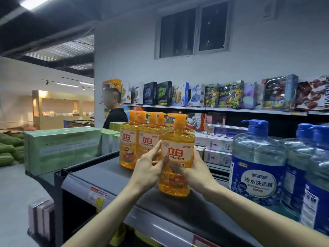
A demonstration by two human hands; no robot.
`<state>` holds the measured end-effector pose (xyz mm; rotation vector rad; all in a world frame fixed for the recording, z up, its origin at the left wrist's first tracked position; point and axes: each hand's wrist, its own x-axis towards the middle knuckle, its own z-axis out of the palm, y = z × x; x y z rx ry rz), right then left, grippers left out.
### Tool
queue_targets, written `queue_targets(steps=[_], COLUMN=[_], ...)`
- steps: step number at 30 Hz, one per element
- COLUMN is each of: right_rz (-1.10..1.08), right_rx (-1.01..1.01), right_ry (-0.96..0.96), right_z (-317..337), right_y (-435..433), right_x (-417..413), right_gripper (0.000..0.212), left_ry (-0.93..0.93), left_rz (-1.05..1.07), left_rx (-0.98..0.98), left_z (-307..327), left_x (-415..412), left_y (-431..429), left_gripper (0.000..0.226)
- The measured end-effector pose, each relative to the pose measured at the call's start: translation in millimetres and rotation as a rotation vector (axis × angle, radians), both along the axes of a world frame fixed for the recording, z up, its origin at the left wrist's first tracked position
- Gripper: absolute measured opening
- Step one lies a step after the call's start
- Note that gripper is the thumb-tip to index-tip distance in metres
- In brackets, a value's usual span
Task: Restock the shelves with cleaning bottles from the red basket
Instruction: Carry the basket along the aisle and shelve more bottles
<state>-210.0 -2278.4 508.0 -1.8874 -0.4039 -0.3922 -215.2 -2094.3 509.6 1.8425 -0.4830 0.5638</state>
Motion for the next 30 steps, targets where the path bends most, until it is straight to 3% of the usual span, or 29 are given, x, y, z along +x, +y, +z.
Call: queue_targets(steps=[5,7,10,13,22,30], right_rz=[-0.047,-0.043,-0.083,-0.189,-0.33,-0.44], right_rx=[-0.081,-0.179,-0.362,-0.477,-0.522,-0.489], right_ry=[0.018,0.059,0.063,0.012,0.051,0.082], right_z=[-2,2,4,-2,-10,-15], right_y=[-2,-3,-5,-8,-1,7], right_x=[0,-10,-28,-33,-12,24], right_gripper=[0.089,0.071,0.023,0.009,0.039,0.041], left_ry=[0.062,0.092,0.149,0.165,0.216,0.254], left_rz=[-0.037,-0.035,-0.035,-0.054,-0.004,-0.105], left_rx=[0.103,0.213,0.346,0.399,0.5,0.521], left_z=[3,-3,-15,-23,-22,-25], left_x=[-1,-4,-9,-14,-1,14], left_y=[11,19,30,34,27,27], left_gripper=[0.07,0.072,0.071,0.071,0.079,0.07])
